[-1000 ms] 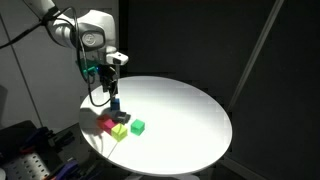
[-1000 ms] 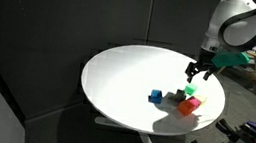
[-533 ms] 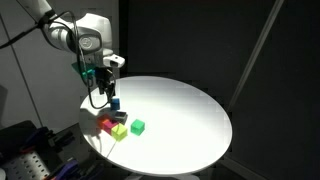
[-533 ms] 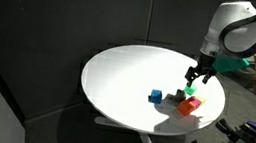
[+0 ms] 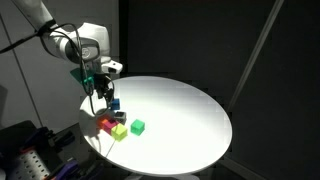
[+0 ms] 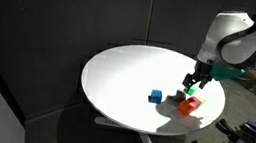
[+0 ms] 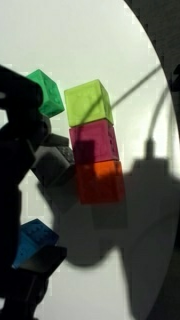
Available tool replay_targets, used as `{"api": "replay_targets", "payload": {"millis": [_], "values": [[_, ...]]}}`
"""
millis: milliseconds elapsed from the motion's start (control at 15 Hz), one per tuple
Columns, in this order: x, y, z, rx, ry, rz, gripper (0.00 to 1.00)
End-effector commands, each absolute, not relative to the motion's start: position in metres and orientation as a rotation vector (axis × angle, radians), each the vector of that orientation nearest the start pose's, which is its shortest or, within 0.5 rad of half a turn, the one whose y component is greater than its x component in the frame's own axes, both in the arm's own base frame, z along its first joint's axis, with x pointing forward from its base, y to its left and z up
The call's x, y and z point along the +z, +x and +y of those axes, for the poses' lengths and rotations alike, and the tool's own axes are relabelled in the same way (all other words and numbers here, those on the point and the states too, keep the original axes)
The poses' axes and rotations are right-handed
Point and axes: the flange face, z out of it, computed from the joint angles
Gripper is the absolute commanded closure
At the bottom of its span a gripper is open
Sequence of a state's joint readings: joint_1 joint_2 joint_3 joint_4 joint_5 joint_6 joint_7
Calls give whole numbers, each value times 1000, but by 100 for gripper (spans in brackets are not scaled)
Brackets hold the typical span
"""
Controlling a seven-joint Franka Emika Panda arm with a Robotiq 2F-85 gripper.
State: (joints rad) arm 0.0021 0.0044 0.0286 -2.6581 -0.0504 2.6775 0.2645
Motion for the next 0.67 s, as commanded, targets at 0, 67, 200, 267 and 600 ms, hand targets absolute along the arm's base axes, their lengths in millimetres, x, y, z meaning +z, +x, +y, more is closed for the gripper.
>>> {"api": "replay_targets", "payload": {"millis": [0,67,200,267,600], "values": [[229,422,21,-33,-3152,247,0],[228,421,22,-21,-3152,246,0],[228,421,21,-1,-3150,274,0],[227,421,21,3,-3150,273,0],[226,421,21,6,-3151,272,0]]}}
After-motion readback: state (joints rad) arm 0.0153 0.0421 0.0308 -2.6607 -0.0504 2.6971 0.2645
